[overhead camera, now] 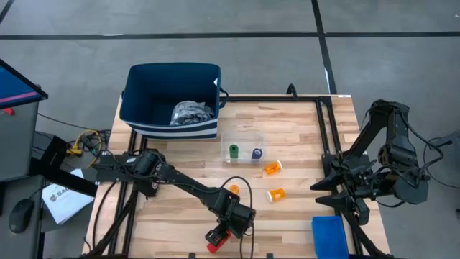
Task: Pick & place medical supplies in basket/bin
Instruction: Put the red bandage into the transparent bin
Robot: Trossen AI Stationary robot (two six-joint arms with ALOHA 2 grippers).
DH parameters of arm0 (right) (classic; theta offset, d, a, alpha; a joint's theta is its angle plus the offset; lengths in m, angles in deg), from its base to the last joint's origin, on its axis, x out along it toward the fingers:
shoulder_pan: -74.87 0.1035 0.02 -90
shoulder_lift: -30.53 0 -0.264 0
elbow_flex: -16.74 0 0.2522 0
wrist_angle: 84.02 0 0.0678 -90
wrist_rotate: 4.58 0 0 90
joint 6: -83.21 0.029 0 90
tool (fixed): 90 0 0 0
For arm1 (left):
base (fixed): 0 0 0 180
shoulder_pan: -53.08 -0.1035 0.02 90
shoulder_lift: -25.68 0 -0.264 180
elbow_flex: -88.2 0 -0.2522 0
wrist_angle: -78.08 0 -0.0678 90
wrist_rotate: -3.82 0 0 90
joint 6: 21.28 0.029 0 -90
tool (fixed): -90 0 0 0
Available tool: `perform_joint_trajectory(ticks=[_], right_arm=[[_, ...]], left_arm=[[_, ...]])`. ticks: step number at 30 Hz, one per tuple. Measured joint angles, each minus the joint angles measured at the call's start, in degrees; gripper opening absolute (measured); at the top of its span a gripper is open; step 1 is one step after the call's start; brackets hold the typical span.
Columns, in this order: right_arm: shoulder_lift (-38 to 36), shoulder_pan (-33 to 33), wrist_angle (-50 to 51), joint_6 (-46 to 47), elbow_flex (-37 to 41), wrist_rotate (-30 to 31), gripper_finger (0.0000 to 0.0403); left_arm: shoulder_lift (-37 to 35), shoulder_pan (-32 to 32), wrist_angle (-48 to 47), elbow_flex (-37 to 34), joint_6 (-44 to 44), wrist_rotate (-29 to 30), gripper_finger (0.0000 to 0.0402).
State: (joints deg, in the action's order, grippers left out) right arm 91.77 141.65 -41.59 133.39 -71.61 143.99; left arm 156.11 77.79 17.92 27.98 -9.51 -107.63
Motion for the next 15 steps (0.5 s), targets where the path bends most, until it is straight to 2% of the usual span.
perform_joint_trajectory(ticks=[11, 15], right_arm=[[0.00, 0.00, 0.07, 1.11, 0.00, 0.38, 0.0205], [0.00, 0.00, 0.07, 1.07, 0.00, 1.46, 0.0205]], left_arm=[[2.15, -0.17, -0.99, 0.02, -0.02, -2.35, 0.0161], [1.92, -0.56, -3.15, 0.02, -0.01, -3.01, 0.0136]])
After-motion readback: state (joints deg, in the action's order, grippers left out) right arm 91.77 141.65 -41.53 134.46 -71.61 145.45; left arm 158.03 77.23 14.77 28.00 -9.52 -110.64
